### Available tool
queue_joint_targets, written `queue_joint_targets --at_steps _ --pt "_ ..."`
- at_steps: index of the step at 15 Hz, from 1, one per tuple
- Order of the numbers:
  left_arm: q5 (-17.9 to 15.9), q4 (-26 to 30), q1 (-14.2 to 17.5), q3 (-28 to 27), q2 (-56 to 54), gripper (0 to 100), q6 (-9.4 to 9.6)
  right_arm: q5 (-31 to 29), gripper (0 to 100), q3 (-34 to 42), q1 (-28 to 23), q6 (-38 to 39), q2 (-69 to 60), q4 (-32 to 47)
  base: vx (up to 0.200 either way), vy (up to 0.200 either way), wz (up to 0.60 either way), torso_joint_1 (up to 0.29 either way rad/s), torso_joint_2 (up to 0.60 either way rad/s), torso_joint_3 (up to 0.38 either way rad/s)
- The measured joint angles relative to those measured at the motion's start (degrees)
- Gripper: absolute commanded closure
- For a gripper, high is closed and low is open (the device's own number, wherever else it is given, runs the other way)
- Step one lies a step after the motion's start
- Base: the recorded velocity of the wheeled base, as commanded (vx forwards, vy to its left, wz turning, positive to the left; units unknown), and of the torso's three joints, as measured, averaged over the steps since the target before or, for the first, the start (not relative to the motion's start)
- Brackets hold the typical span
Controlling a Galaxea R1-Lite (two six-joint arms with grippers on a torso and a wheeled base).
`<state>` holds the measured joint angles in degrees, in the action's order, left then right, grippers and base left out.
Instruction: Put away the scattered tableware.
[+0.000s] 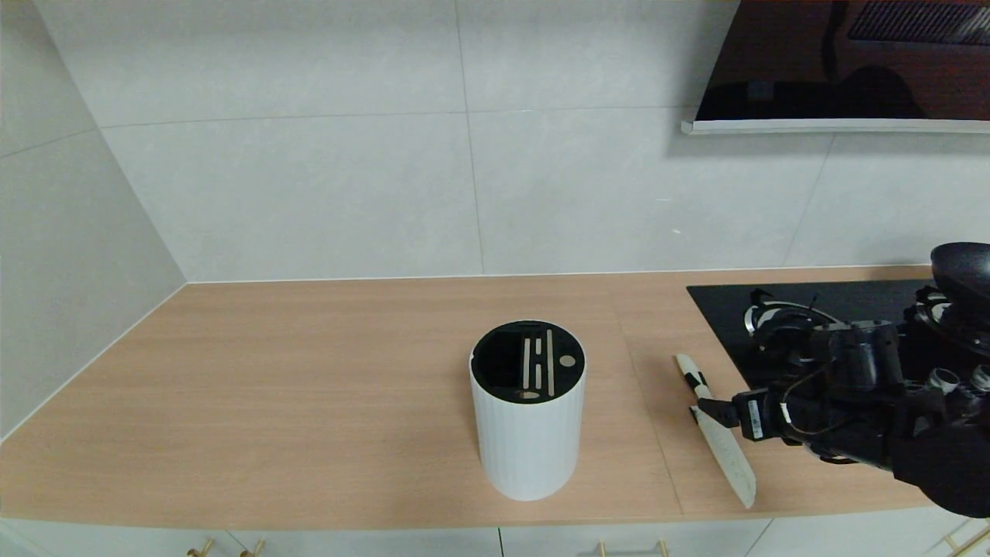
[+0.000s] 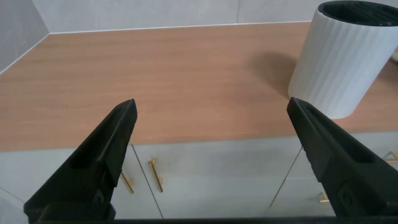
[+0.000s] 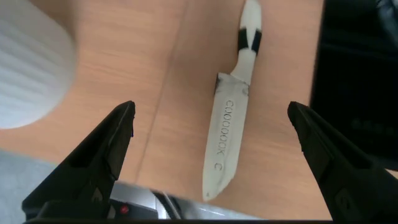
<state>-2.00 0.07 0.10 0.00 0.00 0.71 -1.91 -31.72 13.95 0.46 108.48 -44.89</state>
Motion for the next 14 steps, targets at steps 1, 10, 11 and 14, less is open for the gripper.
queue_joint_targets --at_steps 1,10,11,14 --pt "0.00 -0.02 0.04 0.00 0.00 0 0.00 -1.50 0 -0.20 0.00 1.23 2.54 -3.28 0.000 0.000 0.00 0.000 0.00 0.000" --pt "0.00 -0.02 0.00 0.00 0.00 0 -0.02 -7.69 0 -4.06 0.16 4.82 17.02 -11.01 0.000 0.000 0.00 0.000 0.00 0.000" --pt "0.00 0.00 0.00 0.00 0.00 0 0.00 -8.05 0 -4.38 0.16 4.82 17.98 -11.22 0.000 0.000 0.00 0.000 0.00 0.000" --pt "0.00 -0.02 0.00 0.00 0.00 0 -0.02 -8.24 0 -5.42 0.18 4.90 20.39 -11.89 0.000 0.000 0.00 0.000 0.00 0.000"
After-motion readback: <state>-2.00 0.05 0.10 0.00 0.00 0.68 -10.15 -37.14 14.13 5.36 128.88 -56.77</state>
